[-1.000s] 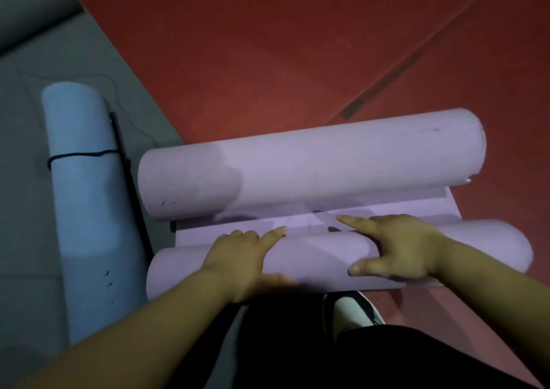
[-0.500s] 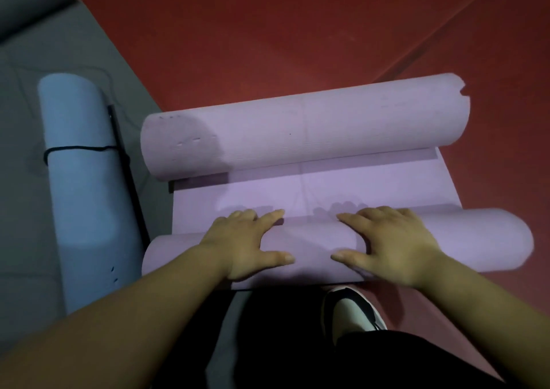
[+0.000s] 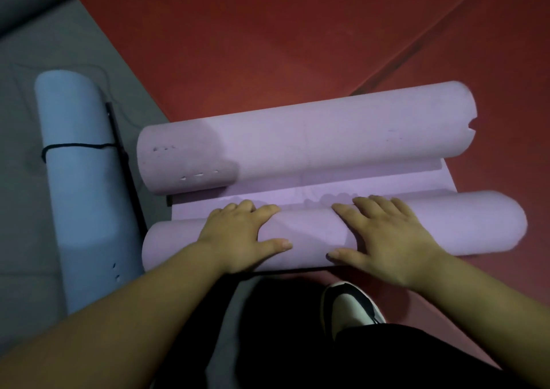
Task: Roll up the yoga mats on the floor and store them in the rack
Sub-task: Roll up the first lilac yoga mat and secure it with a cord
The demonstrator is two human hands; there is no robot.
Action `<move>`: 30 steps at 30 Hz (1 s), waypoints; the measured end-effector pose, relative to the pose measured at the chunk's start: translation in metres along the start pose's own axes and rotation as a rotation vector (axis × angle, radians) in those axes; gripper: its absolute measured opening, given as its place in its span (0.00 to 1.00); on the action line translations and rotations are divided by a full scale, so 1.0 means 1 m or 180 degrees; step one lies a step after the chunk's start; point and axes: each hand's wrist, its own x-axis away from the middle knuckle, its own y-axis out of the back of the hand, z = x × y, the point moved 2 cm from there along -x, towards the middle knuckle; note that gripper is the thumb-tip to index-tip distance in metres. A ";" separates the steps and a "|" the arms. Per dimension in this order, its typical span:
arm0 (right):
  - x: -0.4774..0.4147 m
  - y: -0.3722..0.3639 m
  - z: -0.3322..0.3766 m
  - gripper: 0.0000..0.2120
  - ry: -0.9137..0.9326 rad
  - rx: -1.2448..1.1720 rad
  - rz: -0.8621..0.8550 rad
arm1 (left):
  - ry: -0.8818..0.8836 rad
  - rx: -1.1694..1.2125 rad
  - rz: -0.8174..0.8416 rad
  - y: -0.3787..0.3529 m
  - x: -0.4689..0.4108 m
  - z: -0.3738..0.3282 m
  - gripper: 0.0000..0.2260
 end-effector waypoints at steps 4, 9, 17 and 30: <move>0.000 -0.009 0.000 0.41 -0.0047 -0.0006 -0.0172 | -0.0005 0.0042 0.0239 0.008 -0.005 -0.001 0.44; -0.008 -0.005 -0.002 0.41 -0.0075 -0.0045 0.0023 | -0.0022 -0.0316 -0.0715 -0.016 0.020 -0.016 0.42; -0.013 0.011 -0.006 0.52 -0.0104 0.0035 0.0356 | -0.0080 -0.0226 -0.0210 0.000 0.002 -0.005 0.46; -0.043 0.024 -0.020 0.56 0.0005 -0.0087 0.0572 | 0.0047 -0.0298 -0.0971 -0.011 0.000 -0.006 0.44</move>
